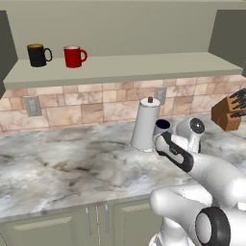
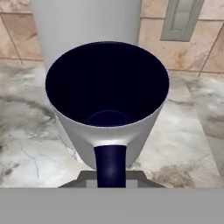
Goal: Pick the mug on the counter and place it in the cabinet with the handle facing the right, like the mugs already inside.
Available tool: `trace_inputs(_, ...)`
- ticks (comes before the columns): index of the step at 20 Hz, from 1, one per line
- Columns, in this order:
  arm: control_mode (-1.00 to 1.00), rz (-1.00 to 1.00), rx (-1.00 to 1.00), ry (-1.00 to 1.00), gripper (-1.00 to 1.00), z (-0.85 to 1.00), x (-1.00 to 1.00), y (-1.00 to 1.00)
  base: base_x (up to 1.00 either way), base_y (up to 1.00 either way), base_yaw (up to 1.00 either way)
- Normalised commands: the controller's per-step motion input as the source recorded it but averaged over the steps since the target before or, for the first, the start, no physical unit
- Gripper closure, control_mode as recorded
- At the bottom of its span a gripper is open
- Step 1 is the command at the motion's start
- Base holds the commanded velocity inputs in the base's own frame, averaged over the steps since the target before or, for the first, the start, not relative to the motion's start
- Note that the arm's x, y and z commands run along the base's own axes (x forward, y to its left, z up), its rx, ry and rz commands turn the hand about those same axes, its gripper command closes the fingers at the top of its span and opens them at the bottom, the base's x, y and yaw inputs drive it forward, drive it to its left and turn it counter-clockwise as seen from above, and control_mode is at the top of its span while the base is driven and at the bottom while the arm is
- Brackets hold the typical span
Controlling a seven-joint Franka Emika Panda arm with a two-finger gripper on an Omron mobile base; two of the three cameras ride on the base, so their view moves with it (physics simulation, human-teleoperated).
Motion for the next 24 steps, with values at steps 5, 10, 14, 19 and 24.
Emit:
trace_inputs(5, -1.0, 0.06, 0.0, -0.1, 1.0, 0.52, -0.36, 0.43, 0.0, 0.0, 0.0)
trace_inputs(10, -1.0, 0.1, 0.0, -0.05, 1.0, 0.45, -0.29, 0.33, 0.0, 0.0, 0.0)
trace_inputs(14, -1.0, 0.11, 0.0, -0.02, 1.0, 0.38, -0.25, 0.19, 0.0, 0.0, 0.0)
trace_inputs(19, -1.0, 0.12, 0.0, 0.0, 1.0, 0.43, -0.16, 0.13, 0.0, 0.0, 0.0)
trace_inputs(24, -1.0, 0.09, 0.0, 0.0, 1.0, 0.52, -0.13, 0.16, 0.0, 0.0, 0.0)
